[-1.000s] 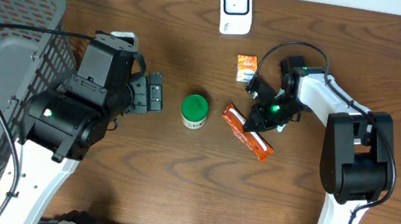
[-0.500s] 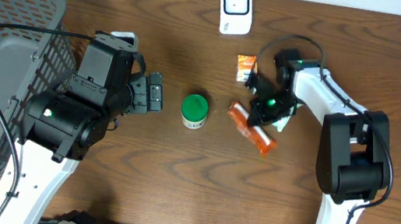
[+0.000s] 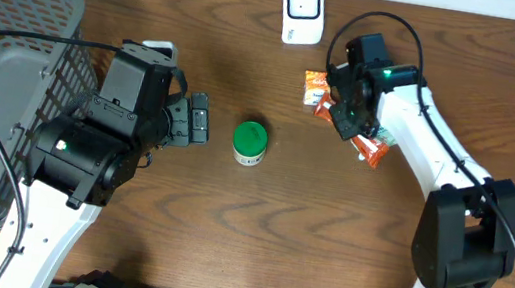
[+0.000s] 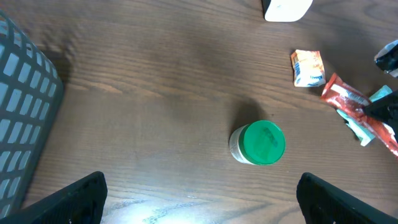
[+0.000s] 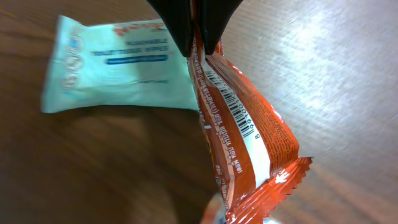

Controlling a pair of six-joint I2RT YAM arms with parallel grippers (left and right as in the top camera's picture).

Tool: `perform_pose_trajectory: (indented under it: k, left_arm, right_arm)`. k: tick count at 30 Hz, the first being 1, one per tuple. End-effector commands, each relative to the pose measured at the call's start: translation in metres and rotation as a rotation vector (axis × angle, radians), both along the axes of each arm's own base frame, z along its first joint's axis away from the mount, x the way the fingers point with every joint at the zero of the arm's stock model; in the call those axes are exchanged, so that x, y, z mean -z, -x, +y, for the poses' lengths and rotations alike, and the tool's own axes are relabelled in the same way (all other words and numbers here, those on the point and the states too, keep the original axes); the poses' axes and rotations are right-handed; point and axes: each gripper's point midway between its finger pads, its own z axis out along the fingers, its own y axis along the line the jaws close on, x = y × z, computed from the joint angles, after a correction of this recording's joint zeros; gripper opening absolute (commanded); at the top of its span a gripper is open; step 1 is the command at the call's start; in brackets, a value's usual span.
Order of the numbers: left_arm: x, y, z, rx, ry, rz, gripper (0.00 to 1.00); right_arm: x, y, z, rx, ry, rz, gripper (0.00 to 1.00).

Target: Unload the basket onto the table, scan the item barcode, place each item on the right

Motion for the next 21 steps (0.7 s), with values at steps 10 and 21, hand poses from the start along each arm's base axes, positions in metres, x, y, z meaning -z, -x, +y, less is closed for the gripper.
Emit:
perform_pose_trajectory:
  k: [10, 21]
  left_arm:
    - [-0.001, -0.002, 0.003, -0.006, -0.016, -0.004, 0.98]
    - [-0.001, -0.002, 0.003, -0.006, -0.016, -0.004, 0.98]
  right_arm:
    - [-0.017, -0.028, -0.009, 0.094, 0.395, -0.297, 0.01]
    - [-0.017, -0.028, 0.014, 0.054, 0.413, -0.364, 0.01]
